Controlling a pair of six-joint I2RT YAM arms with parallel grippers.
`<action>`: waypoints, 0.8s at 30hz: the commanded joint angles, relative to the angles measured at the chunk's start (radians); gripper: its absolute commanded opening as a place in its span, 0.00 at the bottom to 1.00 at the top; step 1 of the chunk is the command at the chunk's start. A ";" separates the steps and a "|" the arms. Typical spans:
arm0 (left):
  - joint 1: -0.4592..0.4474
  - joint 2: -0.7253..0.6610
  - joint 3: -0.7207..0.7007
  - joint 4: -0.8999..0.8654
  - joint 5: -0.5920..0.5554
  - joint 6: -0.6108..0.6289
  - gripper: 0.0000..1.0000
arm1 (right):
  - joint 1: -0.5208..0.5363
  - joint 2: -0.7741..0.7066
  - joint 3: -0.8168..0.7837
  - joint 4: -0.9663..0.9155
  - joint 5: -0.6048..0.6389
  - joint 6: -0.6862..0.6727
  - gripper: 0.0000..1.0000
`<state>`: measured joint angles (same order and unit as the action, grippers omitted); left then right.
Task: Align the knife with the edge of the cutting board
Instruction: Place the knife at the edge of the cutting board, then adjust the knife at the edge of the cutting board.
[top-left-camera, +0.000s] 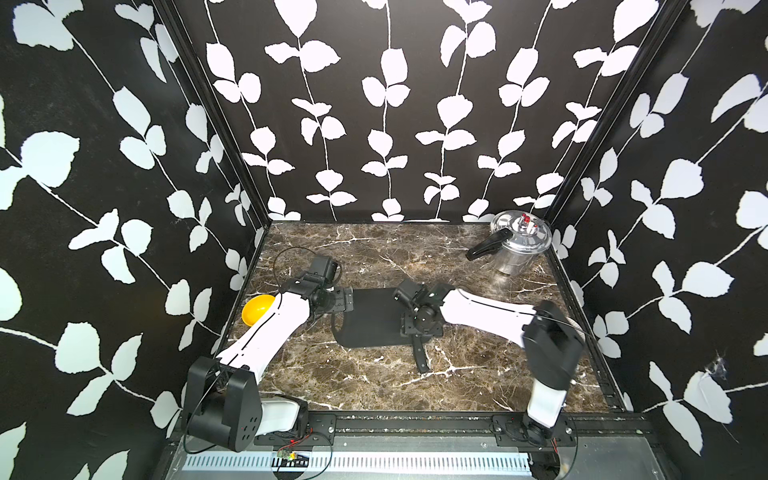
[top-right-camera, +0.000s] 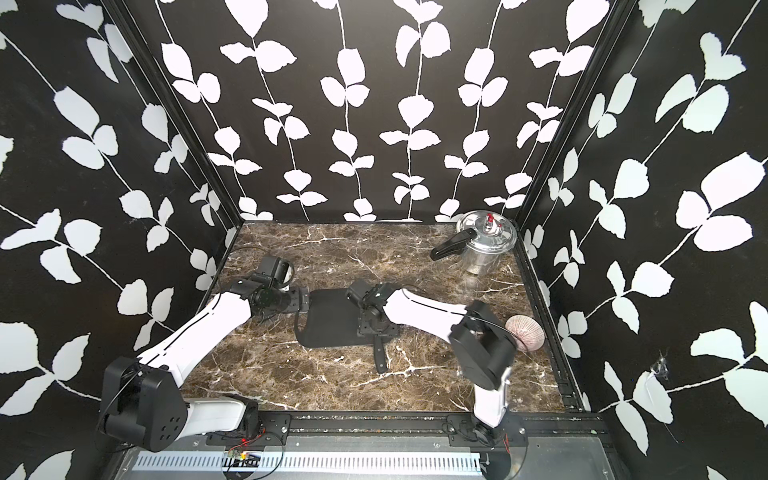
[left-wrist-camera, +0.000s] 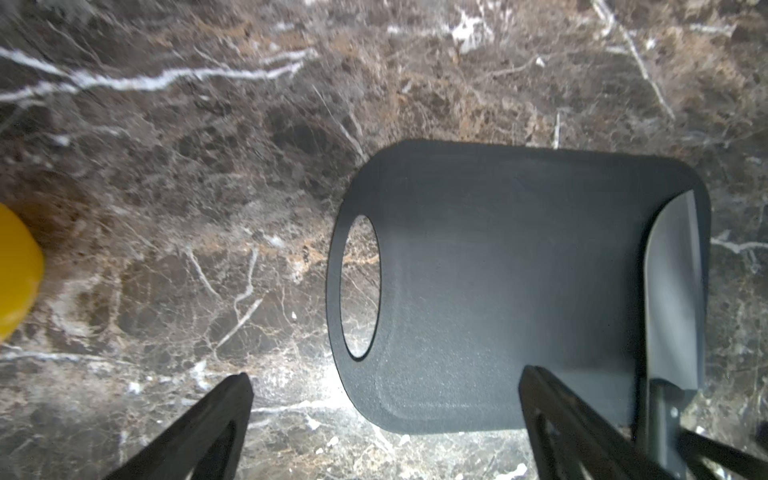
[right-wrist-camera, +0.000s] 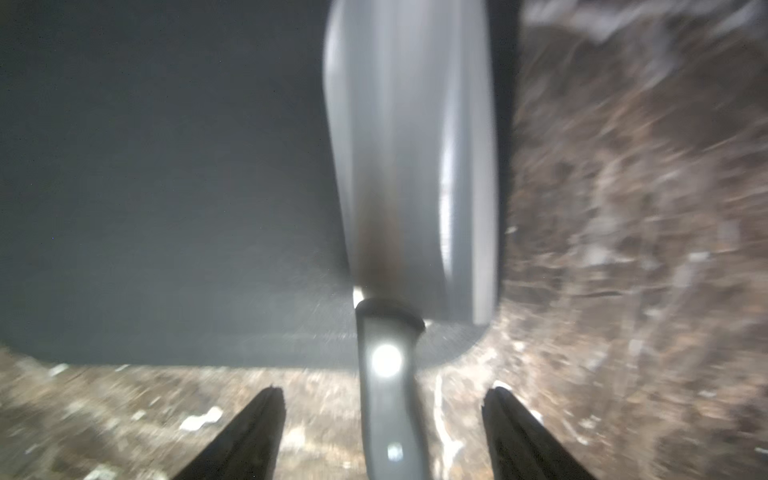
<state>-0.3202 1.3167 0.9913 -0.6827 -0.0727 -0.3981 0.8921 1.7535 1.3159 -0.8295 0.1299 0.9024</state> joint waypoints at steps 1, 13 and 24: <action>0.002 0.002 0.029 -0.003 -0.080 0.016 0.98 | -0.068 -0.164 -0.085 0.029 0.073 -0.009 0.80; 0.119 -0.035 -0.066 0.114 -0.095 -0.021 0.98 | -0.289 -0.540 -0.414 0.255 0.052 -0.161 0.99; 0.118 -0.045 -0.131 0.153 0.027 -0.061 0.99 | -0.055 -0.254 -0.231 0.130 0.118 -0.089 0.99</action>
<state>-0.2005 1.3102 0.8860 -0.5533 -0.0910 -0.4374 0.7864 1.4311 0.9943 -0.6720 0.1970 0.7849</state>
